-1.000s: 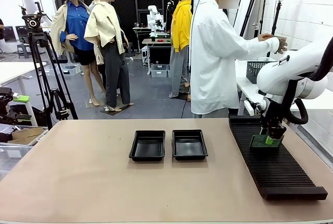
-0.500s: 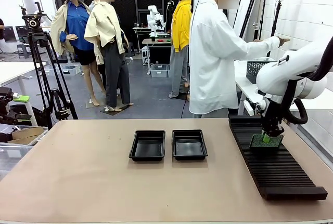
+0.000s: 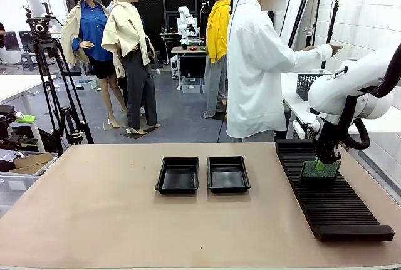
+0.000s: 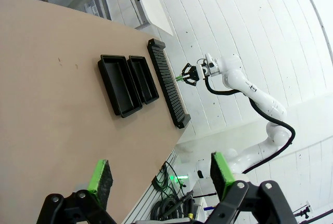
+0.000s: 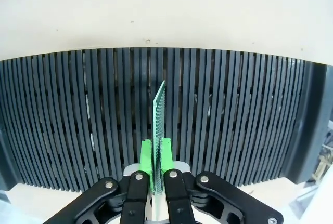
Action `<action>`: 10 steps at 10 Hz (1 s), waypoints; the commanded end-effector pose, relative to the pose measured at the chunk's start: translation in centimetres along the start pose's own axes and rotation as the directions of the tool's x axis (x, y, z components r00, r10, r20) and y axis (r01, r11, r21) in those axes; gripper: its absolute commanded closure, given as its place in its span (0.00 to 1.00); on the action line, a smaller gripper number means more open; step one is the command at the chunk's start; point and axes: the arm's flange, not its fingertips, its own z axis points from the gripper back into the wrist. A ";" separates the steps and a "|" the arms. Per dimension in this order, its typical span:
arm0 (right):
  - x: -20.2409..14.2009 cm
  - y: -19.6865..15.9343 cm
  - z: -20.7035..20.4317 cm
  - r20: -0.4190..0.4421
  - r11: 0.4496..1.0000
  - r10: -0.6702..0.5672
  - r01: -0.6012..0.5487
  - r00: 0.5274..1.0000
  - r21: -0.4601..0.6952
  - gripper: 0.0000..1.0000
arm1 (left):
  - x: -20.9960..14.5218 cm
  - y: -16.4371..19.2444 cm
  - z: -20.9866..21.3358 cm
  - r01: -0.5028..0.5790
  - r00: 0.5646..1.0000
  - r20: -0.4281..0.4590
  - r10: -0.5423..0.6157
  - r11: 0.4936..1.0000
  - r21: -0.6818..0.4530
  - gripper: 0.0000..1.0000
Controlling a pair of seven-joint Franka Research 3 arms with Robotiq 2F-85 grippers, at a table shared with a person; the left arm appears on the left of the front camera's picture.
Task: Inspect and transfer BCBs to ESD trays.
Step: Pick up the Blank PCB from the PCB Rack and place it in the left ESD tray.
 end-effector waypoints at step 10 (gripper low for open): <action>0.9 -0.8 6.3 -0.052 0.999 0.013 -0.015 0.999 -0.038 1.00 | -0.1 -0.3 0.1 -0.007 1.000 0.008 0.007 1.000 0.005 0.00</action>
